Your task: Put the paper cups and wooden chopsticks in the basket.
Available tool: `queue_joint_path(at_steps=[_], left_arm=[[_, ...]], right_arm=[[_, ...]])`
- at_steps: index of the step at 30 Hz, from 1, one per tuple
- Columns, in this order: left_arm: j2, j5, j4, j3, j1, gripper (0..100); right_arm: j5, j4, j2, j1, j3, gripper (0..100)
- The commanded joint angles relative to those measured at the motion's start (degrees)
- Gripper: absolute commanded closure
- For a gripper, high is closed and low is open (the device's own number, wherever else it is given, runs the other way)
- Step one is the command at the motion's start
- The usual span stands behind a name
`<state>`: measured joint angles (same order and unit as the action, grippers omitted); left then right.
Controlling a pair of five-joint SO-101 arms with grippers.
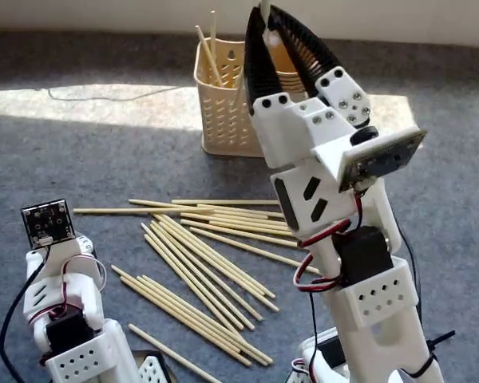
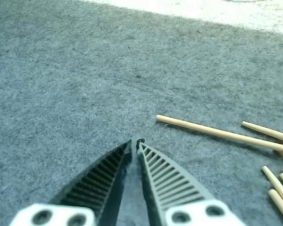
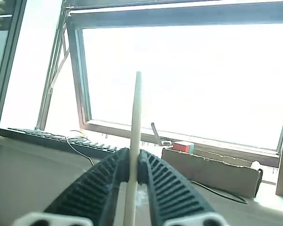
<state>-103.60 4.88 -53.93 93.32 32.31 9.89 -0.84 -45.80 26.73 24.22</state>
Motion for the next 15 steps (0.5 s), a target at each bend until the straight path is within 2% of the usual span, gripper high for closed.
queue_joint_path(at_steps=[1, 6, 15], left_arm=[[-0.7, 0.4, 0.9, -1.3, -1.5, 96], [-0.7, 0.4, 0.9, -1.3, -1.5, 96], [-0.7, 0.4, 0.9, -1.3, -1.5, 96]], right_arm=[[-0.9, 5.8, 5.3, -2.7, -1.0, 99.2], [-1.0, 12.8, 13.4, -3.4, -3.7, 99.2], [-1.0, 13.6, 18.2, -3.5, -10.4, 99.2]])
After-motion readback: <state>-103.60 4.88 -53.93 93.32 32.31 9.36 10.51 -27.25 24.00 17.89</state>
